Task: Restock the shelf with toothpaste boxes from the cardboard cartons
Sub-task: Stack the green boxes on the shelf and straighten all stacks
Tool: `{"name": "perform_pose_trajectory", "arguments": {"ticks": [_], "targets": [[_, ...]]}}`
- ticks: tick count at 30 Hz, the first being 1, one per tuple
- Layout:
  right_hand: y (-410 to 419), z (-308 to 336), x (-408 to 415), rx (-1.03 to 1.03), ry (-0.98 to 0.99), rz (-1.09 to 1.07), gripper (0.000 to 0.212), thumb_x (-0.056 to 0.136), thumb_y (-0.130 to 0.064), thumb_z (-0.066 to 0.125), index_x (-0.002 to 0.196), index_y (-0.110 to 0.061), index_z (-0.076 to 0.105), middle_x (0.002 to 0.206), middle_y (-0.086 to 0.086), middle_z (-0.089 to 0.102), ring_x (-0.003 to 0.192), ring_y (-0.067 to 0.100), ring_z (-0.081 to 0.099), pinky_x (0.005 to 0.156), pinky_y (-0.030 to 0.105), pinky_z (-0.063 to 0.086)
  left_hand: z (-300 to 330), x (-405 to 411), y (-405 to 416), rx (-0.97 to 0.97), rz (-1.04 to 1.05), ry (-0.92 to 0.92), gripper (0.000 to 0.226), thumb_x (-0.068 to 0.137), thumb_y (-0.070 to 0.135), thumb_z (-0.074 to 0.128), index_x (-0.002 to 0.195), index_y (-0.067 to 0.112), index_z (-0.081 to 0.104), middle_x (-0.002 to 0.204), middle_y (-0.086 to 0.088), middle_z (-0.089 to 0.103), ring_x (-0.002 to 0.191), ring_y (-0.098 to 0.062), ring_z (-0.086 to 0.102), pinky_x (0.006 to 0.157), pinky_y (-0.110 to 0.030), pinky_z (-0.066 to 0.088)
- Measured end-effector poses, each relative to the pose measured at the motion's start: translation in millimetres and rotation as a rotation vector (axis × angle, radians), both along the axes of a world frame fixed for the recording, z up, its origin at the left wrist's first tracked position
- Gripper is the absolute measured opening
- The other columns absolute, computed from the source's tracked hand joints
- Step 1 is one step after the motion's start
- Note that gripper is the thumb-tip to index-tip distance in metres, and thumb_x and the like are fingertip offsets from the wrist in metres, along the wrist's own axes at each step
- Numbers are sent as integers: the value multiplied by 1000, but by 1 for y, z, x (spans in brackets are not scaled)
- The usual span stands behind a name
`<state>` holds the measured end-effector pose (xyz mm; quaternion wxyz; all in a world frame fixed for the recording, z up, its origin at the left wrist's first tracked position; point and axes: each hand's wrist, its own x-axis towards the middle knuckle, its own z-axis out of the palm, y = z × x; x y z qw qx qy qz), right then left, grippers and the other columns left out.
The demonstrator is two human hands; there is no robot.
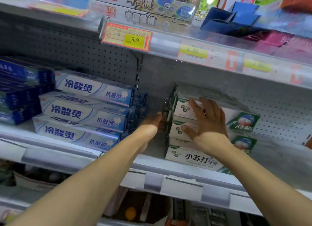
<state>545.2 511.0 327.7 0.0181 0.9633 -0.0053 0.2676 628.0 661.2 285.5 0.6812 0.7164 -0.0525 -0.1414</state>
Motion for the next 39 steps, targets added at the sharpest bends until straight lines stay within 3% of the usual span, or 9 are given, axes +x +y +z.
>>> {"name": "perform_pose_trajectory", "arguments": {"ticks": [5, 9, 14, 18, 19, 22, 27, 31, 39], "targets": [[-2, -4, 5, -41, -12, -19, 95, 79, -65, 54, 149, -36, -2, 155, 1, -11, 141, 22, -16, 115, 43, -9, -3, 28, 1, -20, 46, -32, 42, 101, 35, 35, 131, 10, 51, 127, -8, 56, 113, -24, 54, 92, -30, 37], [-6, -9, 13, -73, -34, -9, 99, 74, -69, 50, 149, -33, -3, 155, 2, -9, 141, 20, -15, 115, 42, -10, 2, 46, -14, -53, 36, -23, 45, 102, 34, 33, 139, 10, 42, 133, -8, 51, 117, -22, 49, 96, -29, 36], [-3, -15, 12, -91, -59, 17, 99, 69, -69, 47, 146, -31, -2, 153, 0, -8, 140, 19, -14, 113, 36, -11, 4, 64, -38, -60, 22, -20, 36, 103, 26, 33, 132, 9, 47, 137, -8, 48, 118, -23, 49, 84, -25, 33], [5, -20, 17, -120, -97, 48, 96, 68, -72, 37, 146, -25, 6, 152, 2, 2, 141, 22, -3, 112, 38, -4, 8, 76, -47, -121, -2, 7, 30, 103, 21, 33, 113, 6, 57, 113, -8, 52, 71, -15, 48, 39, -12, 38], [6, -21, 19, -129, -98, 37, 98, 67, -74, 34, 147, -26, 4, 153, 2, 1, 141, 22, -3, 112, 38, -4, 9, 79, -48, -137, -7, 14, 31, 103, 20, 32, 113, 4, 56, 113, -11, 53, 68, -15, 46, 36, -13, 36], [8, -25, 24, -121, -105, 7, 105, 62, -79, 32, 147, -30, -5, 154, 1, -2, 143, 22, -7, 112, 40, -6, 6, 90, -54, -221, 6, 57, 30, 102, 21, 35, 80, 10, 52, 86, -9, 55, 62, -12, 43, 34, -13, 38], [11, -33, 27, -148, -143, -44, 113, 59, -82, 34, 150, -26, -4, 155, 7, 4, 144, 27, 0, 112, 43, 2, -4, 107, -57, -243, -12, 62, 31, 101, 22, 35, 108, 3, 59, 89, -10, 61, 66, -16, 51, 46, -18, 45], [11, -34, 28, -167, -174, -60, 112, 61, -80, 36, 150, -25, -2, 155, 9, 6, 144, 27, 1, 112, 43, 3, -11, 114, -58, -176, -47, -1, 38, 103, 27, 30, 117, 5, 58, 114, -14, 61, 96, -24, 57, 76, -27, 46], [12, -37, 30, -181, -187, -71, 115, 61, -80, 38, 151, -22, -3, 156, 12, 7, 144, 29, 1, 113, 43, 5, -14, 120, -55, -149, -111, -49, 45, 103, 35, 26, 131, 10, 51, 128, -8, 55, 113, -22, 52, 93, -29, 40]]}}
